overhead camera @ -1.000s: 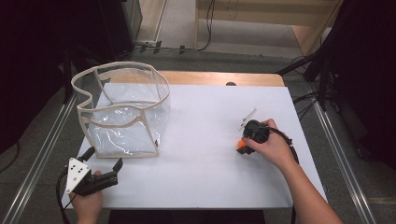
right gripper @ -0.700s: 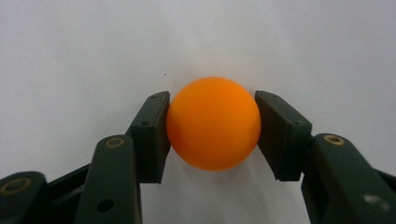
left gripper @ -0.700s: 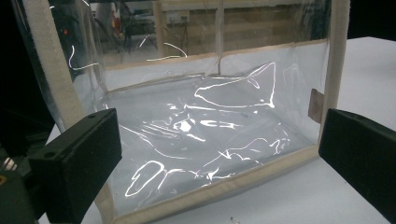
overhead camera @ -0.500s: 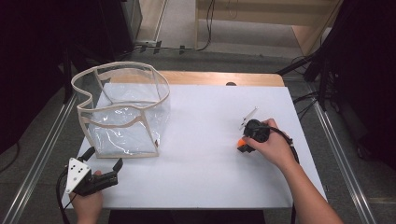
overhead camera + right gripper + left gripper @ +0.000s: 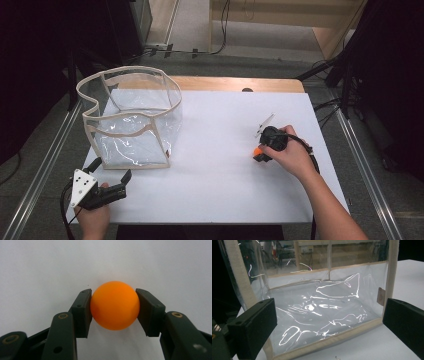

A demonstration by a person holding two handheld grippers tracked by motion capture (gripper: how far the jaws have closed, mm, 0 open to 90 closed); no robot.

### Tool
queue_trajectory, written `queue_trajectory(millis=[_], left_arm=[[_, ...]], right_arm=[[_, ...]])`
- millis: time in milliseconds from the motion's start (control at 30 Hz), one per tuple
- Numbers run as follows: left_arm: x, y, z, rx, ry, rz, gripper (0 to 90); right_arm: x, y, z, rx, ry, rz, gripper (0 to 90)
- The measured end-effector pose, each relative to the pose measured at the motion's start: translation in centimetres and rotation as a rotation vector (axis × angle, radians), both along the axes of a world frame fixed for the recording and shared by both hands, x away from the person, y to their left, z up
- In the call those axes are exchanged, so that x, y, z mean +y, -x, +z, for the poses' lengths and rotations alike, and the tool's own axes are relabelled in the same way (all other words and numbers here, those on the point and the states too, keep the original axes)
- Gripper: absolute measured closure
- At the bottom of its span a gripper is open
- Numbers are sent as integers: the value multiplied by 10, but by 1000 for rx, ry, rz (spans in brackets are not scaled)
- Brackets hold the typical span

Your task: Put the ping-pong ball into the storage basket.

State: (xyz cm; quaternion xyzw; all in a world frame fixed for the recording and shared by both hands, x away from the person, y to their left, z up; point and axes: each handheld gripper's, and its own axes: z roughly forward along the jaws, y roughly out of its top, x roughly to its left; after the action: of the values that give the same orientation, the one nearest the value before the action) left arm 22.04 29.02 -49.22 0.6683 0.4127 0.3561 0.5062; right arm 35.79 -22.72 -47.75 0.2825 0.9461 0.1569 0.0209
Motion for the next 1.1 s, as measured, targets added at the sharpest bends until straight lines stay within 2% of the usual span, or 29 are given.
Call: queue_trajectory(millis=[300, 1100], left_arm=[[0, 0, 0, 0, 1, -1, 0], [0, 0, 0, 1, -1, -2, 0]], right_arm=[[5, -2, 3, -5, 11, 11, 472], [36, -12, 12, -9, -25, 69, 473]])
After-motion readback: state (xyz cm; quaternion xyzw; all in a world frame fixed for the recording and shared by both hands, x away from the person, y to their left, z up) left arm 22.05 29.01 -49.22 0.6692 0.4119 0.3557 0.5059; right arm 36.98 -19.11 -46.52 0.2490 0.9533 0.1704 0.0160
